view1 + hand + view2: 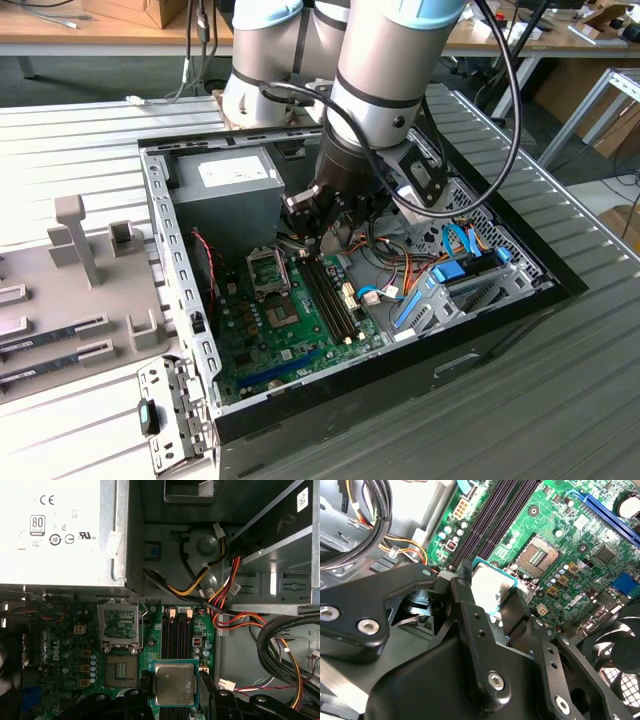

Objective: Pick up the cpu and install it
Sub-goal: 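Pick up the cpu and move it towards the insertion slot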

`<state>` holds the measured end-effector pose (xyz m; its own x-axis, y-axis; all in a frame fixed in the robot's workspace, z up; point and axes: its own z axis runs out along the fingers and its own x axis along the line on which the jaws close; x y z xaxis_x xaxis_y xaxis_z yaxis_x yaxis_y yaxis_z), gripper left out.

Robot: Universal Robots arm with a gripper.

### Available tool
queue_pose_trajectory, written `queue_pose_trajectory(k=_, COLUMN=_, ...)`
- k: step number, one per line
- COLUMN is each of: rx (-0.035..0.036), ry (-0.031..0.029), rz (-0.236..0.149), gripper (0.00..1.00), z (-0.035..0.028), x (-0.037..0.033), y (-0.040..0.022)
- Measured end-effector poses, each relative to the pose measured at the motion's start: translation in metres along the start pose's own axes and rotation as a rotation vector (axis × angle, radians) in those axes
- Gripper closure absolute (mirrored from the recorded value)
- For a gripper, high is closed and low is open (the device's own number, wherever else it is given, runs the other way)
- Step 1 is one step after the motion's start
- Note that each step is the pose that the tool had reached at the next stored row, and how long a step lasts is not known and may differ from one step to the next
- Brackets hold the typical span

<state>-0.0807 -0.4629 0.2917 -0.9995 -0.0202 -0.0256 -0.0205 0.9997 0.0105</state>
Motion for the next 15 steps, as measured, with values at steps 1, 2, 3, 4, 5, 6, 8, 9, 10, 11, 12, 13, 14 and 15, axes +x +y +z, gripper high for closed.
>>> queue_pose_trajectory(k=1, rx=0.0000, ry=0.0000, rz=0.000, gripper=0.53, z=0.0004, x=0.0000, y=-0.0002)
queue_pose_trajectory(k=2, rx=0.0000, ry=0.0000, rz=0.000, gripper=0.53, z=0.0008, x=0.0000, y=-0.0005)
queue_pose_trajectory(k=3, rx=-0.0001, ry=-0.0001, rz=0.000, gripper=0.53, z=0.0012, x=0.0000, y=-0.0007)
queue_pose_trajectory(k=4, rx=-0.0001, ry=-0.0001, rz=0.000, gripper=0.53, z=0.0015, x=0.0000, y=-0.0010)
queue_pose_trajectory(k=5, rx=-0.0001, ry=-0.0001, rz=0.000, gripper=0.53, z=0.0018, x=0.0000, y=-0.0011)
queue_pose_trajectory(k=6, rx=-0.0001, ry=-0.0001, rz=0.000, gripper=0.53, z=0.0020, x=0.0000, y=-0.0013)
queue_pose_trajectory(k=8, rx=0.0000, ry=0.0000, rz=0.000, gripper=0.53, z=0.0024, x=0.0001, y=-0.0016)
queue_pose_trajectory(k=9, rx=-0.0001, ry=-0.0001, rz=0.000, gripper=0.53, z=0.0027, x=0.0001, y=-0.0018)
queue_pose_trajectory(k=10, rx=-0.0001, ry=-0.0001, rz=0.000, gripper=0.53, z=0.0029, x=0.0001, y=-0.0020)
queue_pose_trajectory(k=11, rx=-0.0001, ry=0.0000, rz=0.000, gripper=0.53, z=0.0031, x=0.0001, y=-0.0021)
queue_pose_trajectory(k=12, rx=-0.0001, ry=0.0000, rz=0.000, gripper=0.53, z=0.0034, x=0.0001, y=-0.0023)
queue_pose_trajectory(k=13, rx=0.0000, ry=0.0000, rz=0.000, gripper=0.53, z=0.0037, x=0.0001, y=-0.0025)
queue_pose_trajectory(k=14, rx=0.0000, ry=0.0000, rz=0.000, gripper=0.53, z=0.0039, x=0.0001, y=-0.0026)
queue_pose_trajectory(k=15, rx=-0.0001, ry=-0.0001, rz=0.000, gripper=0.53, z=0.0041, x=0.0001, y=-0.0027)
